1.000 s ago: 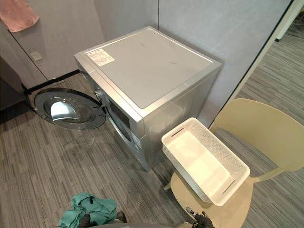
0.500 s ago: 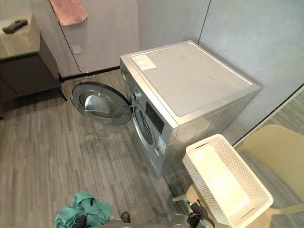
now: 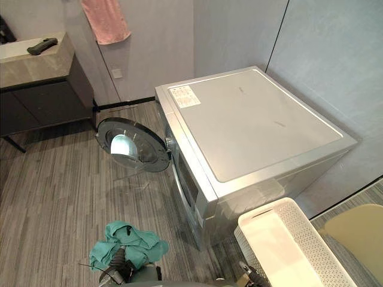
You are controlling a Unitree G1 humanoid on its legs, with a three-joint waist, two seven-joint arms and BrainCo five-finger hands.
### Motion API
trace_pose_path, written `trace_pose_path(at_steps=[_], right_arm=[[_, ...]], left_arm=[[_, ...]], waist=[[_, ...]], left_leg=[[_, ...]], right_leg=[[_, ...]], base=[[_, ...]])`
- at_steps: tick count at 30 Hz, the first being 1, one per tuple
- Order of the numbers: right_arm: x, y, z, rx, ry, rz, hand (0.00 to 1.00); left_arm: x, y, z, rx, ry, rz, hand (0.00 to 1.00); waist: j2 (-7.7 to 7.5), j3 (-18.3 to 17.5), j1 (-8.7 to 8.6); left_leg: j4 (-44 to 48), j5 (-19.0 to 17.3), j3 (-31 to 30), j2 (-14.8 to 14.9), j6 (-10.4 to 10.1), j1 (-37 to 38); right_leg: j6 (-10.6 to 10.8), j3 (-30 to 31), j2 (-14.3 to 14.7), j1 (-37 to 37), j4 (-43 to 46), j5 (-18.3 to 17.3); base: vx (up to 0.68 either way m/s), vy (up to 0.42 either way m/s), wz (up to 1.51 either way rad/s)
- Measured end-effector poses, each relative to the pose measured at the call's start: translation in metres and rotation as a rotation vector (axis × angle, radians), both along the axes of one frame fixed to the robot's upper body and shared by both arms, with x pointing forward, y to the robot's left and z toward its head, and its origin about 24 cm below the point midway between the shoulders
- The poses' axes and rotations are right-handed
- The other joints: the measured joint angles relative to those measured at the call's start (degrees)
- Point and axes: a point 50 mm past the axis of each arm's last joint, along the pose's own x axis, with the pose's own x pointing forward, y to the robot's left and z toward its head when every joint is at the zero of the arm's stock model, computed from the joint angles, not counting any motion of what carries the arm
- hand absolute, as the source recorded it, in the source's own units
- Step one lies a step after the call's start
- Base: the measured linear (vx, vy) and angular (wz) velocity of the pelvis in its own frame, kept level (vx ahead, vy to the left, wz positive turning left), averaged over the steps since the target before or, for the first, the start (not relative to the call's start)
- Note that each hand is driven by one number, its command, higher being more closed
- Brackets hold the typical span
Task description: Pick up the laundry basket with both hands and put the clothes into the washing machine.
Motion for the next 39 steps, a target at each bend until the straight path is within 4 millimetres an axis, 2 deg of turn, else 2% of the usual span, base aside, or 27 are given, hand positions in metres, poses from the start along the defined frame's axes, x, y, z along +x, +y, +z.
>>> trace_pose_path(at_steps=[2,3,4,6,7,9,10,11,13,14,15,17,18,19,20,21,22,23,25,27,30,31,32,33,34,37,39], right_arm=[[0.006,0.002,0.001,-0.002,-0.011,0.017,0.0],[0.011,0.006,0.001,0.002,-0.025,0.027,0.0],[0.013,0.008,0.002,0.004,-0.03,0.034,0.0],[0.022,0.01,0.004,0.005,-0.056,0.039,0.0],[0.022,0.01,0.003,0.003,-0.056,0.036,0.0],[0.021,0.007,0.003,0.002,-0.045,0.005,0.0],[0.009,-0.008,0.001,-0.03,-0.008,-0.032,0.0],[-0.012,-0.011,-0.003,-0.023,0.053,-0.077,0.0],[-0.037,-0.003,-0.008,0.015,0.121,-0.123,0.0],[-0.048,0.01,-0.012,0.061,0.156,-0.155,0.0],[-0.048,0.011,-0.012,0.062,0.143,-0.184,0.0],[-0.037,0.008,-0.01,0.055,0.111,-0.173,0.0],[-0.032,0.01,-0.009,0.058,0.09,-0.151,0.0],[-0.029,0.011,-0.009,0.054,0.079,-0.138,0.0],[-0.023,0.012,-0.007,0.048,0.058,-0.1,0.0],[-0.017,0.011,-0.006,0.043,0.038,-0.068,0.0],[-0.016,0.011,-0.005,0.042,0.032,-0.063,0.0],[-0.009,0.012,-0.004,0.043,0.011,-0.053,0.0],[-0.007,0.012,-0.004,0.052,0.006,-0.062,0.0],[-0.003,0.007,-0.003,0.042,-0.002,-0.07,0.0],[-0.006,-0.005,-0.002,0.021,-0.002,-0.123,0.0],[-0.008,-0.003,-0.002,0.021,0.004,-0.132,0.0],[-0.007,0.001,-0.002,0.027,-0.002,-0.126,0.0],[-0.005,0.0,-0.001,0.02,-0.007,-0.118,0.0],[-0.001,-0.004,0.001,0.001,-0.021,-0.091,0.0],[-0.002,-0.006,0.001,-0.008,-0.01,-0.089,0.0],[0.003,-0.005,0.002,-0.021,-0.012,-0.056,0.0]], left_arm=[[0.0,0.007,0.001,0.022,0.003,0.004,1.0],[0.0,0.012,0.002,0.044,0.005,0.011,1.0],[0.0,0.014,0.002,0.052,0.007,0.013,1.0],[-0.004,0.017,0.001,0.059,0.019,0.024,1.0],[-0.007,0.017,0.0,0.064,0.031,0.033,1.0],[-0.013,0.018,-0.001,0.069,0.049,0.04,1.0],[-0.023,0.016,-0.005,0.054,0.084,0.05,1.0],[-0.031,0.018,-0.008,0.053,0.115,0.051,1.0],[-0.041,0.028,-0.009,0.073,0.159,0.043,1.0],[-0.04,0.03,-0.01,0.085,0.172,0.015,1.0],[-0.04,0.03,-0.01,0.091,0.178,-0.013,1.0],[-0.038,0.03,-0.009,0.102,0.179,-0.056,1.0],[-0.035,0.03,-0.009,0.11,0.174,-0.082,1.0],[-0.034,0.029,-0.008,0.114,0.172,-0.097,1.0],[-0.033,0.028,-0.008,0.112,0.171,-0.104,1.0],[-0.031,0.028,-0.008,0.113,0.167,-0.105,1.0],[-0.028,0.028,-0.008,0.115,0.16,-0.111,1.0],[-0.021,0.027,-0.006,0.114,0.141,-0.123,1.0],[-0.01,0.022,-0.004,0.106,0.115,-0.137,1.0],[0.008,0.007,-0.002,0.074,0.072,-0.153,1.0],[0.024,-0.021,0.001,0.019,0.026,-0.195,1.0],[0.027,-0.024,0.002,0.011,0.019,-0.215,1.0],[0.029,-0.024,0.003,0.012,0.004,-0.216,1.0],[0.03,-0.022,0.004,0.017,-0.006,-0.214,1.0],[0.031,-0.018,0.008,0.037,-0.038,-0.204,1.0],[0.019,-0.015,0.006,0.052,-0.029,-0.203,1.0],[0.013,-0.012,0.005,0.061,-0.02,-0.204,1.0]], waist=[[-0.47,0.2,0.03],[-1.4,0.4,0.09],[-1.86,0.3,0.09],[-2.15,0.3,0.11],[-2.0,0.0,0.34],[-1.86,-0.5,0.61],[-0.35,-1.4,0.54],[-1.14,-2.6,-0.1],[-3.71,-4.6,-0.38],[-4.98,-5.6,-0.31],[-4.79,-5.4,-0.45],[-4.43,-5.1,-0.75],[-4.3,-4.9,-0.79],[-4.32,-4.8,-0.82],[-4.28,-4.6,-1.32],[-4.08,-4.5,-1.86],[-3.98,-4.5,-2.04],[-3.93,-4.5,-2.32],[-3.86,-4.3,-3.06],[-2.34,-3.1,-3.21],[0.17,-1.9,-3.31],[-0.08,-1.8,-3.2],[-0.27,-1.6,-3.02],[0.21,-1.5,-2.99],[1.11,-0.7,-1.65],[1.32,-0.6,0.5],[1.33,-0.6,0.11]], left_leg=[[-2.8,-1.8,3.1,1.9,3.1,-1.1],[-8.6,-2.7,4.9,3.3,4.7,-1.1],[-12.8,-2.9,5.2,3.8,5.1,-1.1],[-31.7,-2.4,3.1,5.3,5.1,-0.1],[-42.3,-0.1,0.2,5.5,5.3,0.9],[-46.7,1.1,-3.3,5.4,4.1,1.3],[-45.4,1.2,-3.4,5.4,3.9,1.0],[-40.8,5.0,-2.9,2.5,0.0,-0.3],[-37.2,4.0,-1.8,-1.3,0.8,-1.2],[-37.0,3.3,-0.5,-3.4,1.8,-0.9],[-37.5,2.5,0.4,-4.7,3.3,0.4],[-39.2,1.5,3.5,-5.1,5.7,4.3],[-41.4,1.5,6.1,-5.1,6.4,7.9],[-42.8,1.4,7.6,-5.2,6.6,10.1],[-45.6,1.1,10.9,-5.4,7.3,14.5],[-48.0,0.6,14.0,-5.3,7.7,17.3],[-49.0,0.5,15.8,-5.2,7.8,18.8],[-50.7,0.1,18.5,-5.4,7.9,20.4],[-53.6,0.0,22.3,-6.6,7.6,22.5],[-55.4,0.0,24.9,-7.0,6.0,24.0],[-54.5,0.6,25.5,-6.3,4.9,25.8],[-47.5,0.3,25.3,-4.5,4.5,24.5],[-34.4,0.0,24.6,-0.6,4.6,20.7],[-26.6,0.8,23.0,2.0,5.8,18.0],[-8.0,8.0,16.0,6.7,9.8,10.3],[2.9,7.7,8.4,5.5,9.7,4.4],[0.9,6.2,5.7,3.5,9.8,1.8]], right_leg=[[0.1,1.3,-1.4,2.0,-1.4,0.0],[0.3,2.1,-3.3,3.1,-1.7,0.1],[0.5,2.6,-4.3,3.4,-2.0,0.2],[2.4,4.6,-7.5,4.2,-2.7,1.1],[5.0,5.6,-9.2,4.3,-3.0,1.0],[9.2,6.9,-12.0,4.4,-3.6,-1.2],[12.4,7.6,-13.8,5.4,-4.3,-2.7],[13.8,7.9,-17.1,7.3,-4.4,-2.8],[11.5,10.1,-21.4,6.4,-2.1,0.0],[10.2,12.1,-23.2,3.6,1.6,5.1],[9.0,14.1,-24.1,1.1,6.0,11.1],[5.2,15.6,-25.0,-4.5,15.3,15.5],[2.4,14.8,-24.9,-8.5,23.4,13.7],[2.5,13.6,-24.7,-10.6,27.2,12.4],[3.6,10.4,-23.2,-14.3,33.6,9.2],[6.5,8.3,-20.3,-17.6,37.9,5.8],[8.1,6.8,-18.6,-18.9,38.5,4.5],[9.2,1.4,-16.1,-20.1,36.4,3.3],[7.4,-8.9,-14.5,-19.2,26.5,2.7],[2.1,-16.8,-13.3,-14.6,16.8,0.6],[0.5,-15.5,-10.6,-11.2,11.6,0.0],[0.7,-14.5,-9.4,-8.3,8.1,-0.1],[0.7,-13.7,-8.0,-5.5,5.4,-0.1],[0.6,-13.3,-6.9,-4.3,4.5,-0.2],[-0.3,-10.1,-4.2,-1.7,3.9,-2.1],[-0.4,-4.3,-3.7,-0.1,3.4,-2.6],[0.9,-0.4,-4.1,1.0,1.3,-1.8]], base=[[0.24,0.184,-0.4],[0.27,0.246,-0.34],[0.23,0.226,-0.35],[0.25,0.295,-0.38],[0.34,0.544,-0.47],[0.29,0.583,-0.52],[0.36,0.671,-0.31],[0.4,0.66,-0.17],[0.43,0.611,0.08],[0.5,0.731,0.14],[0.4,0.568,0.03],[0.32,0.433,-0.42],[0.26,0.371,-0.68],[0.21,0.313,-0.9],[0.18,0.23,-1.11],[0.14,0.181,-1.16],[0.12,0.105,-1.19],[0.12,0.057,-1.03],[0.16,0.036,-1.0],[0.25,0.028,-0.75],[0.29,0.003,-0.12],[0.24,-0.082,-0.23],[0.21,-0.1,-0.29],[0.19,-0.068,-0.75],[0.14,-0.012,-0.88],[0.17,0.106,-1.17],[0.26,0.214,-1.06]])
